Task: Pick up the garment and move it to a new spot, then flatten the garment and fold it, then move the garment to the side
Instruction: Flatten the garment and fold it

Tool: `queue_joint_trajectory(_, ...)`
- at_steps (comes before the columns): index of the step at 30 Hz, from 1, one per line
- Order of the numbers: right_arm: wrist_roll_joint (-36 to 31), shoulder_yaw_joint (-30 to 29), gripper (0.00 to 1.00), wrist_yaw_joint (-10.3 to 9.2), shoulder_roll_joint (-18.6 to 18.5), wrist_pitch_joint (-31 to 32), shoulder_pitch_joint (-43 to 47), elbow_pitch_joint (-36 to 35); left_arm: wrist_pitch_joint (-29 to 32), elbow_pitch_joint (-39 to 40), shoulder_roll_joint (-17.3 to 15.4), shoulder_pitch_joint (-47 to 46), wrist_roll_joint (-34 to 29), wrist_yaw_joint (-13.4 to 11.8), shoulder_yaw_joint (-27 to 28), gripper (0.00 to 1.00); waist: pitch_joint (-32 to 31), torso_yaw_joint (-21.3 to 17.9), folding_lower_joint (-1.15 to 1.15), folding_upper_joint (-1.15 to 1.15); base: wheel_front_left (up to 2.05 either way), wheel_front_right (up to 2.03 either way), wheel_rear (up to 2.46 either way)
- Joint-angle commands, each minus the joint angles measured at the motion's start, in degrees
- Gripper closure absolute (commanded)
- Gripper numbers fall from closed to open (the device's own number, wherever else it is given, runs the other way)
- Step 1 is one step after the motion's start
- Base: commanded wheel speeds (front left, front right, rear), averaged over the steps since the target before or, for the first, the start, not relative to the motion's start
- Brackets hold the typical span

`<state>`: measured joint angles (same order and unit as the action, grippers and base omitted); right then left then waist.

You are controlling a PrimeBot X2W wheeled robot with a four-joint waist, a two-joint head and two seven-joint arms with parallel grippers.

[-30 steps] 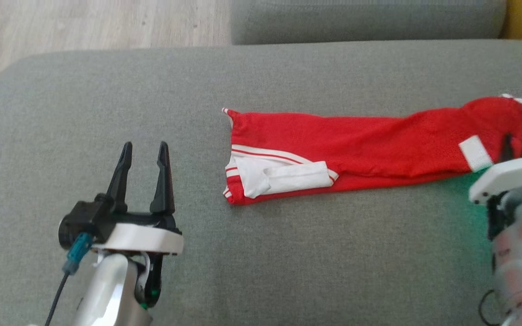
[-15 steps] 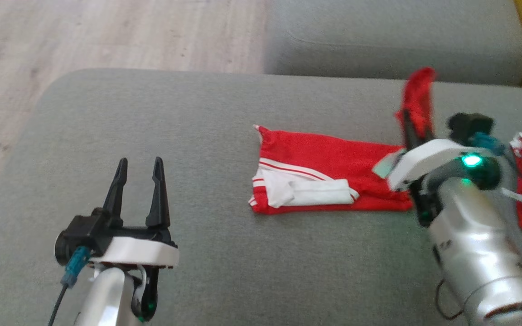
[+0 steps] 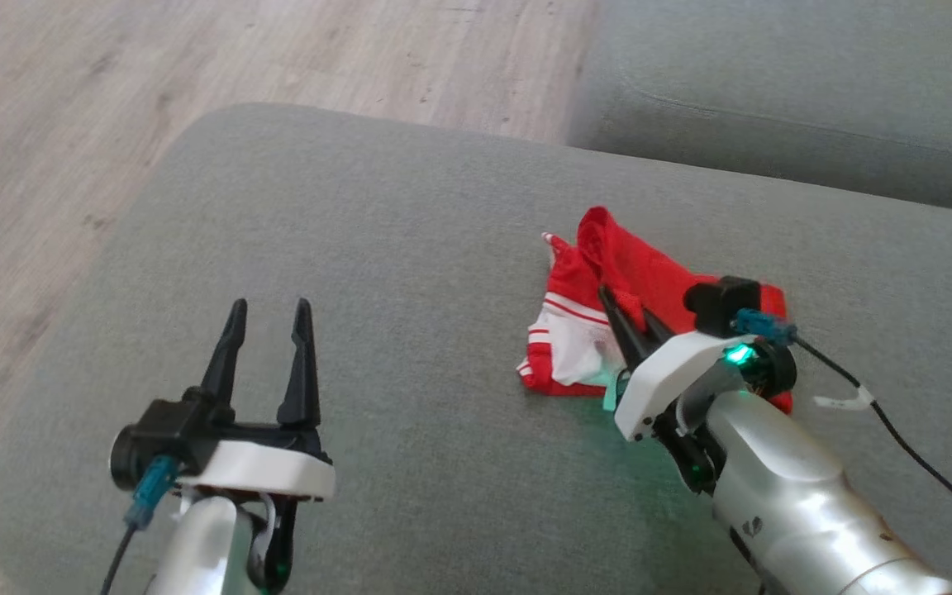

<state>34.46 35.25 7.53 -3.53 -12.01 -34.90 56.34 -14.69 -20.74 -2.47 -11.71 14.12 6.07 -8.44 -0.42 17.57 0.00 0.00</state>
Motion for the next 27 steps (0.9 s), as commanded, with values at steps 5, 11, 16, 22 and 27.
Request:
queue_joint_trajectory(5,2.19,4.69,1.0,-0.04,0.65,-0.53,-3.46,0.79,-0.3,1.32,-0.41,-3.06,0.61,0.18,-0.12,0.0,1.48,3.05,0.0,0.0,0.0,0.0,0.0)
queue_joint_trajectory(11,1.55,7.09,0.21,-0.04,0.65,-1.1,-4.99,4.42,-0.3,2.76,-0.41,-2.98,2.43,-0.63,-0.99,0.0,2.56,4.29,0.0,0.0,0.0,0.0,0.0)
queue_joint_trajectory(16,4.84,11.53,0.0,-0.04,0.65,-0.89,-3.89,-1.31,-0.3,3.41,-0.41,-2.74,2.85,-1.03,-1.13,0.0,2.84,4.3,0.0,0.0,0.0,0.0,0.0)
queue_joint_trajectory(22,6.58,11.76,0.0,-0.04,0.65,-2.38,-5.45,-2.51,-0.3,3.29,-0.41,-2.69,2.4,-1.1,-0.4,0.0,2.14,1.82,0.0,0.0,0.0,0.0,0.0)
queue_joint_trajectory(27,-1.65,1.43,0.0,-0.04,0.65,-2.94,-7.44,-4.36,-0.3,3.76,-0.41,-2.4,1.61,-0.82,0.43,0.0,1.52,-1.28,0.0,0.0,0.0,0.0,0.0)
